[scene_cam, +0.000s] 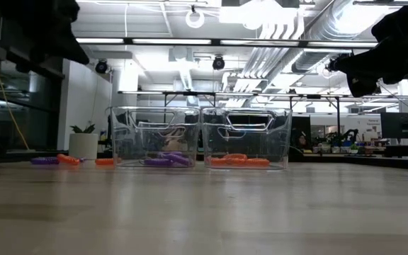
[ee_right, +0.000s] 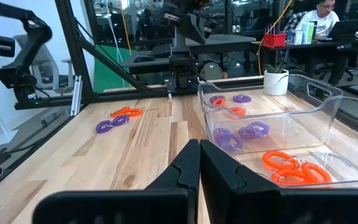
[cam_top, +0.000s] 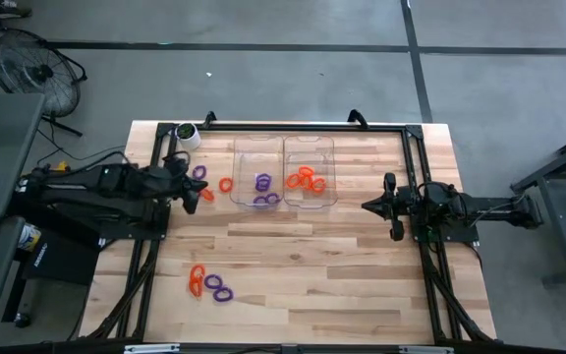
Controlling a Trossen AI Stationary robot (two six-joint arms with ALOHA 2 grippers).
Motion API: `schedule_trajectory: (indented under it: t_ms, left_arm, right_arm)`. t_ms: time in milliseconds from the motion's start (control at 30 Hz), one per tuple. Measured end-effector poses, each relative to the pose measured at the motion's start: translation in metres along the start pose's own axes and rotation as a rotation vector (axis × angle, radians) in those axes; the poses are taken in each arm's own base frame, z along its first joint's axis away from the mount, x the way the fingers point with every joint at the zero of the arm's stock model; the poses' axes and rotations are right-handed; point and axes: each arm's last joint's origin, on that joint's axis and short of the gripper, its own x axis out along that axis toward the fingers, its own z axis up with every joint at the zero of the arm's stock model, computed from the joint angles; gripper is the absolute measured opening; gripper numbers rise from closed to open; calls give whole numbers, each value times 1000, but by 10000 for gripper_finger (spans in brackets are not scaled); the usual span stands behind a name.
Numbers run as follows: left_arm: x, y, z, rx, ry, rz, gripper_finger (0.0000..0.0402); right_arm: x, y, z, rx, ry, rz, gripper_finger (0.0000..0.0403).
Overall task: Sort spring keychains
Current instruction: Put the purple spring keychain into the left transparent bin
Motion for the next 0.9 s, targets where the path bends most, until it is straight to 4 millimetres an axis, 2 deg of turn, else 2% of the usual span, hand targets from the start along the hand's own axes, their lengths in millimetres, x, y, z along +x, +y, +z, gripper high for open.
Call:
schedule_trajectory:
  t_ms: [200,367,500,633,900]
  left_arm:
    - [13,-3,25,-78,177,131,1]
    - [31,7,39,-109,357,214,1]
    - [50,18,42,-163,471,258,1]
    - [70,29,42,-289,550,349,1]
    - [101,46,38,-348,701,445,1]
  right_arm:
    - [0,0,0,0,0,0,7]
    - [0,0,0,0,0,0,6]
    - [0,0,0,0,0,0,5]
    - [0,0,0,0,0,0,7]
    - [0,0,0,0,0,0,6]
